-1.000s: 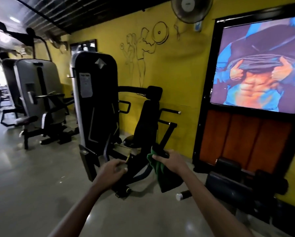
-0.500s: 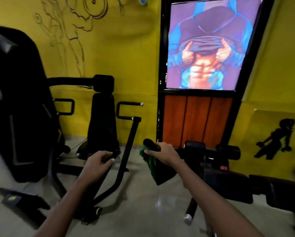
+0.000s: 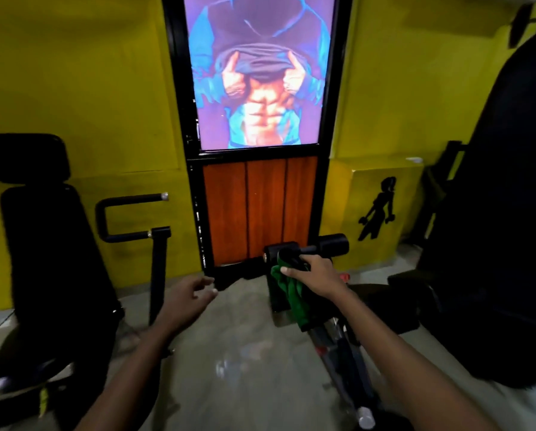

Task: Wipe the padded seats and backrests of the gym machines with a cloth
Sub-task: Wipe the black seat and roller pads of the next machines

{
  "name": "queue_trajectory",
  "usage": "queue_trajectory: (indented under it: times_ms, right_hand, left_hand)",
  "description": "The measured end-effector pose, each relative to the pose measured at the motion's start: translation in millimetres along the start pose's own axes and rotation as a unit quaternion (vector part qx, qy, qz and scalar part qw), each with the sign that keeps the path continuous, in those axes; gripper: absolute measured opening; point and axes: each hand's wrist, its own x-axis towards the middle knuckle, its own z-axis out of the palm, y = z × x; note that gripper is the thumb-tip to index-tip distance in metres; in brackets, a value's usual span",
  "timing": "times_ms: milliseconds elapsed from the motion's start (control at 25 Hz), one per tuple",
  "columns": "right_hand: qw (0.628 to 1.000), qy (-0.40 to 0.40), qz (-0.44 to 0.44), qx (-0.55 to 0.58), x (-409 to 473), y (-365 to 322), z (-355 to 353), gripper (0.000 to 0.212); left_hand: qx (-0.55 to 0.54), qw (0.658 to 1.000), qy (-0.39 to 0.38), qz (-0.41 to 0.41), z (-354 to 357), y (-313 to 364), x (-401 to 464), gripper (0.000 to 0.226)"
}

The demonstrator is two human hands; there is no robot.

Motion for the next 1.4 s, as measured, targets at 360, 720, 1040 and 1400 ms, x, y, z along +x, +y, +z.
queue_trajectory:
  times_ms: [360, 720, 1040, 1400]
  right_hand:
    - [0.993, 0.086, 0.064, 0.045, 137.2, 28.2, -10.5, 0.051]
    - [0.985, 0.129, 0.114, 0.03, 276.8, 52.2, -40.5, 0.057]
    - [0.935, 0.264, 0.237, 0.0, 351.9, 96.0, -92.4, 0.053]
    - [0.815, 0.426, 0.391, 0.005, 294.6, 153.8, -146.7, 0.051]
  left_hand:
    - [-0.017, 0.989, -0.086, 0.116, 39.4, 8.2, 180.6, 0.038]
    - [-0.073, 0.979, -0.125, 0.146, 91.8, 1.4, 378.3, 0.042]
    - [-0.063, 0.912, -0.281, 0.29, 191.1, 63.7, 553.5, 0.051]
    - [-0.109, 0.764, -0.449, 0.45, 347.2, 177.5, 571.1, 0.036]
